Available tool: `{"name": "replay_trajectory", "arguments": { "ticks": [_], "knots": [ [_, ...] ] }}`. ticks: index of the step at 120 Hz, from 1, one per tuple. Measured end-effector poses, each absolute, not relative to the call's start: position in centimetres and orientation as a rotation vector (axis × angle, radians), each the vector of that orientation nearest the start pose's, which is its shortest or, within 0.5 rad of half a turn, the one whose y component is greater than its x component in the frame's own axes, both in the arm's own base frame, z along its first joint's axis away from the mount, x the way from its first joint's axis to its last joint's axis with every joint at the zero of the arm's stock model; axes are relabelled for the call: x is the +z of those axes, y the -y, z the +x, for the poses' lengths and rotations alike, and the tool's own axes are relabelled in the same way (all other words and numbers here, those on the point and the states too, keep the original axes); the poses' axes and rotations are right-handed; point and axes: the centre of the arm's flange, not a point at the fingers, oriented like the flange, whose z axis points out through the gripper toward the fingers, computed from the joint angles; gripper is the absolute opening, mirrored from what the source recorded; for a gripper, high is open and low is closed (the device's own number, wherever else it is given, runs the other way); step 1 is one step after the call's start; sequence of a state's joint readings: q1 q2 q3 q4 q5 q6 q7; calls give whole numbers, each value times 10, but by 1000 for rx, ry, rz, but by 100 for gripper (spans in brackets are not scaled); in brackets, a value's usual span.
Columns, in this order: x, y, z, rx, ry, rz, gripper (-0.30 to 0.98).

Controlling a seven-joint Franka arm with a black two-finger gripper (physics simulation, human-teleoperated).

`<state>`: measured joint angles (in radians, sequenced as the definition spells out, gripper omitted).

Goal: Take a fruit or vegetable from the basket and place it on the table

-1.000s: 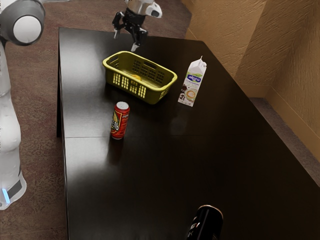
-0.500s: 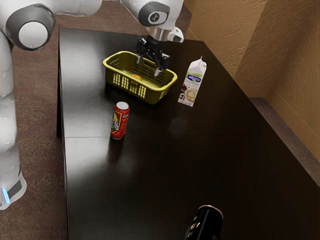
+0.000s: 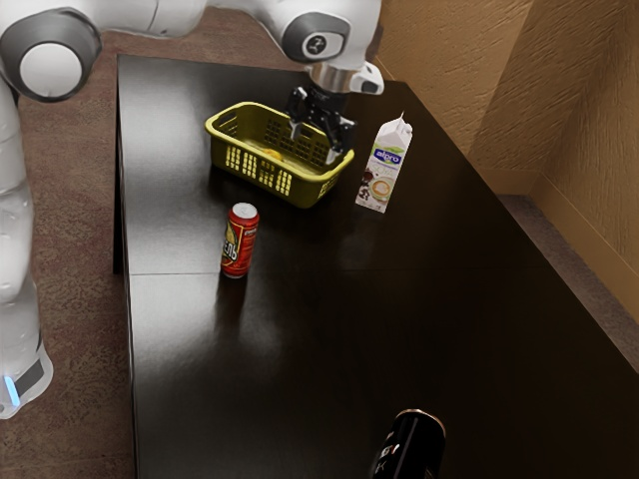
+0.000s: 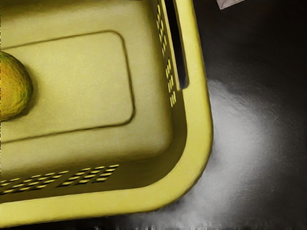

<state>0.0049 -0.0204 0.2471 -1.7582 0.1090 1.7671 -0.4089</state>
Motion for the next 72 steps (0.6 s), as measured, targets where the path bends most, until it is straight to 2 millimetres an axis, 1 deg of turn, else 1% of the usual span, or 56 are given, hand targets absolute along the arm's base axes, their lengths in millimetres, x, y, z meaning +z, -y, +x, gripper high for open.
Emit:
{"name": "replay_trajectory", "arguments": {
  "ticks": [7,10,13,17,21,28,33,39,45,50,53,57,64,72],
  "knots": [
    [571,-156,534,-74,978,-2881,69],
    [573,-164,531,-79,1000,-2872,68],
    [575,-177,526,-84,1032,-2856,68],
    [577,-201,516,-85,1095,-2827,68],
    [577,-231,503,-81,1174,-2789,68],
    [575,-287,474,-64,1325,-2712,69],
    [571,-323,452,-47,1423,-2658,69],
    [572,-354,428,-39,1516,-2604,69],
    [576,-374,411,-40,1571,-2565,69],
    [585,-380,404,-56,1585,-2550,69],
    [586,-381,406,-54,1581,-2552,69],
    [589,-376,410,-58,1561,-2564,69],
    [589,-358,427,-56,1504,-2601,69],
    [587,-329,450,-53,1413,-2656,69]
  ]
}}
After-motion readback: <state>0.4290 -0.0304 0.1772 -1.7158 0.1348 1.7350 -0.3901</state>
